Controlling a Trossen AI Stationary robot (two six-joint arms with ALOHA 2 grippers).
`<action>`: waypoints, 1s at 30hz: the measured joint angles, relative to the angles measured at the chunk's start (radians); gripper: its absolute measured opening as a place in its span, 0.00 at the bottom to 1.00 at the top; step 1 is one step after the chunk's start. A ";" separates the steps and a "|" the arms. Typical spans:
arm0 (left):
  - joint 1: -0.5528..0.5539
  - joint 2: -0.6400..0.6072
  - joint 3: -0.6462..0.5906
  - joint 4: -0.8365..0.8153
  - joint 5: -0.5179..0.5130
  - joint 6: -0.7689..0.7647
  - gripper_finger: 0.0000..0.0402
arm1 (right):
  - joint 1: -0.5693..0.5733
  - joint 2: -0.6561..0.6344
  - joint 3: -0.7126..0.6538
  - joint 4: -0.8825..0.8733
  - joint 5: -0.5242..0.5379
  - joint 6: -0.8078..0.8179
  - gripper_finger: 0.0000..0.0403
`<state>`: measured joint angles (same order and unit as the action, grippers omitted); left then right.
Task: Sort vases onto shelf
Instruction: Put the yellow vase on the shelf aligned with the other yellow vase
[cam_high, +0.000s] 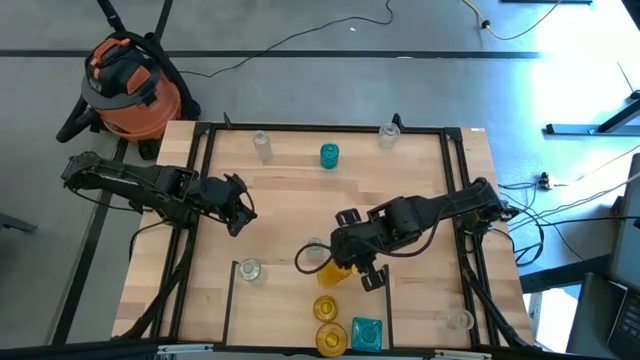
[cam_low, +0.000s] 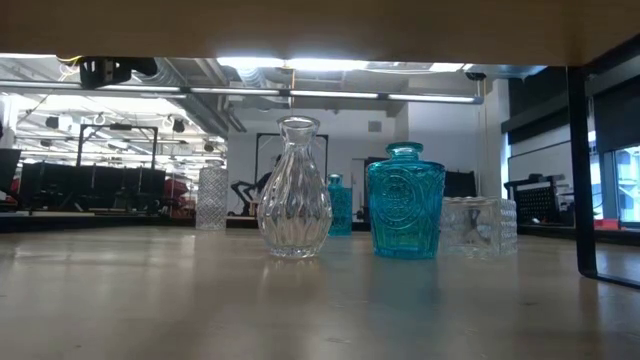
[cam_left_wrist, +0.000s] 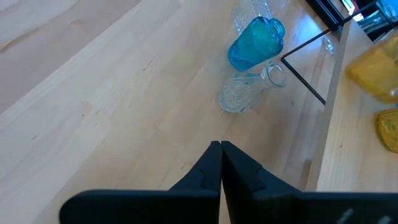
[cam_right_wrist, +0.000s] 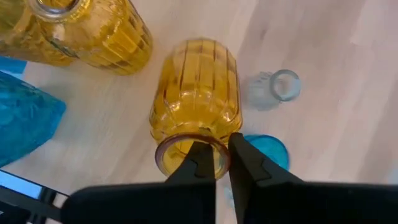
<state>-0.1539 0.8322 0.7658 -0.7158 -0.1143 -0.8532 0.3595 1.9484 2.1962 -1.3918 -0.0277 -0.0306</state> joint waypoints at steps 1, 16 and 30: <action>0.000 0.000 0.000 0.000 0.000 0.000 0.00 | 0.000 0.000 0.015 -0.008 0.010 -0.001 0.01; 0.000 0.000 0.000 0.001 -0.023 0.010 0.00 | 0.030 0.004 0.134 -0.121 0.010 -0.171 0.00; 0.000 0.000 0.000 0.003 -0.027 0.000 0.00 | 0.013 0.059 0.133 -0.136 -0.057 -0.142 0.00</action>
<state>-0.1537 0.8322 0.7662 -0.7124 -0.1410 -0.8533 0.3730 2.0075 2.3291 -1.5280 -0.0851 -0.1729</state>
